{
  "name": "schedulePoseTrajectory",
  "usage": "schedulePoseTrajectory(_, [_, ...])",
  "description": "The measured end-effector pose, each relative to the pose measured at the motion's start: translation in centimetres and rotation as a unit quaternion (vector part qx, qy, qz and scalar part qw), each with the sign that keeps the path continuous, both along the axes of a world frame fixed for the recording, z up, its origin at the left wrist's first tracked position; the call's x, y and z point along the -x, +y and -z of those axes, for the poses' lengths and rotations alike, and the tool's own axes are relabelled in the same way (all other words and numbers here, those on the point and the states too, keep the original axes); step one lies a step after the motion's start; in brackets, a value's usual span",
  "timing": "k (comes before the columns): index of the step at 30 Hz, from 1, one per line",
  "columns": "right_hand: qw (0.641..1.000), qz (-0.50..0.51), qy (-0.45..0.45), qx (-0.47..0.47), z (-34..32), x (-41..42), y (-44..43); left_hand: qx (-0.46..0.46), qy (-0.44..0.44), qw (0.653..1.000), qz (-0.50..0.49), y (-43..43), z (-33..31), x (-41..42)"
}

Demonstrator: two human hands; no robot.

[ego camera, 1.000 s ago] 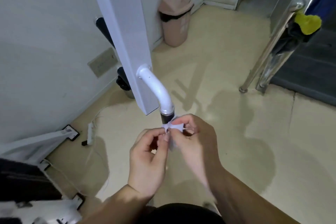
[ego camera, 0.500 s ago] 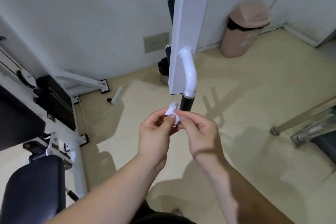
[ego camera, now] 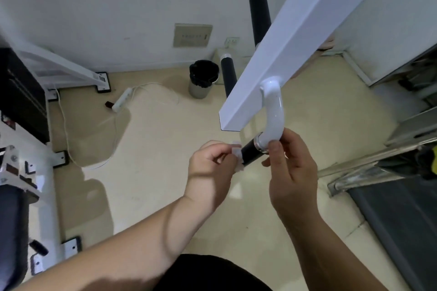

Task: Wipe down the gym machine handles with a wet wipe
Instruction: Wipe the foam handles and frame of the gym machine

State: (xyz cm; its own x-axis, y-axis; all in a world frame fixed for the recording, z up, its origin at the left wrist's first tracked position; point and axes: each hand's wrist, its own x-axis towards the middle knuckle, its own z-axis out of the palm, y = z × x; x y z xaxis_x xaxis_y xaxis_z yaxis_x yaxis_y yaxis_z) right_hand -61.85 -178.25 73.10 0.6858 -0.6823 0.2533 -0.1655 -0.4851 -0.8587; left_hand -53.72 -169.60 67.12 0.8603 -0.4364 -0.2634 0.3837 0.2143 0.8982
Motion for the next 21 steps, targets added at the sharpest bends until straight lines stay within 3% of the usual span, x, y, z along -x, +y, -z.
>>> schedulePoseTrajectory(5, [1.0,-0.024,0.006,0.012,0.2,0.0,-0.5,0.061,-0.039,0.997,0.01,0.5,-0.5,0.5])
schedulePoseTrajectory(8, [0.998,-0.063,-0.004,0.005,0.4,-0.3,-0.9,0.085,0.017,0.996,-0.012,0.7,0.7,0.3])
schedulePoseTrajectory(12, [0.995,-0.099,-0.019,0.01,0.8,-0.4,-1.4,0.031,0.022,0.999,-0.003,1.5,2.1,0.6])
schedulePoseTrajectory(17, [0.989,-0.142,-0.027,-0.002,1.3,-0.5,-3.2,0.064,-0.021,0.995,-0.069,-0.5,-1.3,1.9])
schedulePoseTrajectory(21, [0.979,-0.203,-0.024,0.011,1.2,-0.5,-5.2,0.073,0.004,0.987,-0.14,-2.0,-0.8,3.7])
